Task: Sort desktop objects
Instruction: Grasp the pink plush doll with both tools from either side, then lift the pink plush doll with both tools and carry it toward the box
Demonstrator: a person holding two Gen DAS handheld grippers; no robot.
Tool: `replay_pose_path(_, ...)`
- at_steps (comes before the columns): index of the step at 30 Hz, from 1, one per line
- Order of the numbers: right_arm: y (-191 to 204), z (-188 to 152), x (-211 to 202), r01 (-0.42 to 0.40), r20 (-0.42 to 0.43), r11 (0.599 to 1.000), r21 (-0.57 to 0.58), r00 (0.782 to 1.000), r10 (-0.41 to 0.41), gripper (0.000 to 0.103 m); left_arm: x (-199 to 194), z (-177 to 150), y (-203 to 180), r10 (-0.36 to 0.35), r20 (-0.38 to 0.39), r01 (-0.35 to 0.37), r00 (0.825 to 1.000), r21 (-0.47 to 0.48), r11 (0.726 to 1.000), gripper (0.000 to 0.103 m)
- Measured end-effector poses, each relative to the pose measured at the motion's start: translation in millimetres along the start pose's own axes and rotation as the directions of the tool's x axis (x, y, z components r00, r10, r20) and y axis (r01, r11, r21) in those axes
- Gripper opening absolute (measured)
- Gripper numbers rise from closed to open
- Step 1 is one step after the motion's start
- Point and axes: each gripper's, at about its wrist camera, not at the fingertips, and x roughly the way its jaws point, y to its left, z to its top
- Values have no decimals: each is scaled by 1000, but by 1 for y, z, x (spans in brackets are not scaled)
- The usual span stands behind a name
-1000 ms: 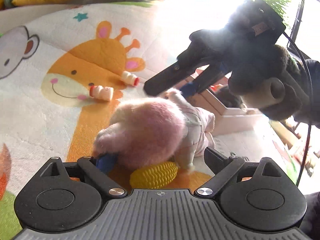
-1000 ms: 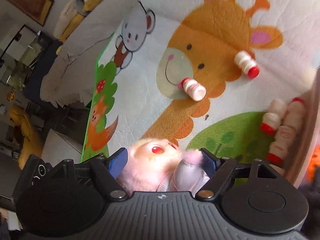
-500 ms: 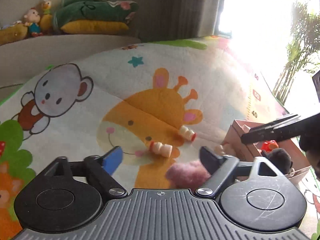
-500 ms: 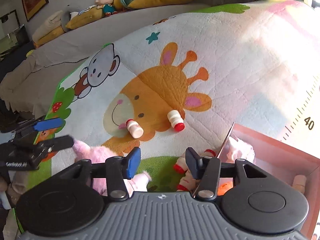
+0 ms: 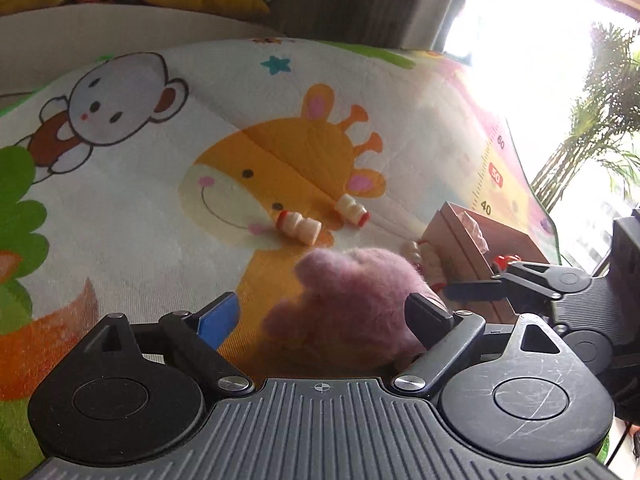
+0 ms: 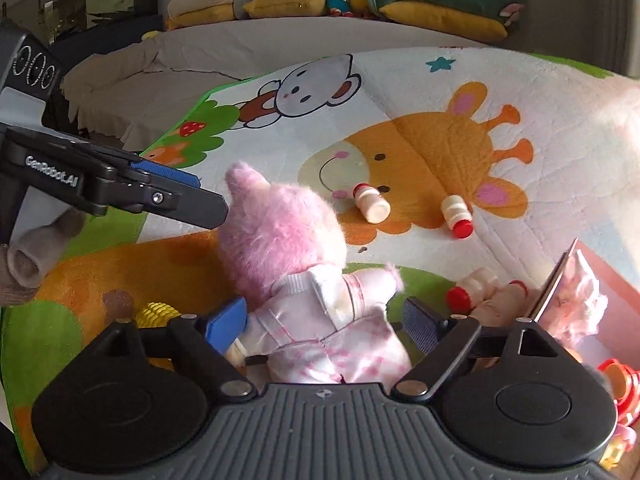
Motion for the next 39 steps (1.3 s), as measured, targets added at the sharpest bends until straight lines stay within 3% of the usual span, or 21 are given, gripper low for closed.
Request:
replay_pose_path(2,10,-3,1,-1,14,1000,-7,1000,1,86,1,-2,-4,-13,-12,13,1000,3,1000,94)
replay_pose_path(6,32,-13,-15,-105,36,993,-61,994,107,86,9,-3,-10,-27,-35,27,999,-3,1000,95)
replay_pose_path(9,45,-21,-27,-138,43,984,-113,989,143,85,17,-2,-13,-12,-43,12,999,-5,1000,96)
replay_pose_path(15,42,-37,-24,-64,16,994,-91,998,65,85,25,1,-11,62,-67,-62,996,4,998,96)
replay_pose_path(22,26,-52,-17,-40,2,992,120,999,40,86,19,30,-11,31,0,-31,1000,22,999,97)
replay_pose_path(26,38,-53,-10,-35,7,997,75,999,35,88,45,31,-16,3,-63,-1,998,35,999,97)
replay_pose_path(28,44,-52,-4,-9,3,999,41,1000,9,88,55,27,-18,22,-77,-19,997,47,999,97)
replay_pose_path(30,46,-51,1,14,-3,1000,17,1000,-14,79,58,24,-21,39,-71,-34,997,69,997,97)
replay_pose_path(35,46,-50,2,11,-8,1000,-10,1000,-11,73,49,19,-23,11,-68,-3,998,112,994,80)
replay_pose_path(39,47,-51,0,13,-10,1000,-25,1000,-13,73,45,18,-26,7,-72,2,997,131,991,78)
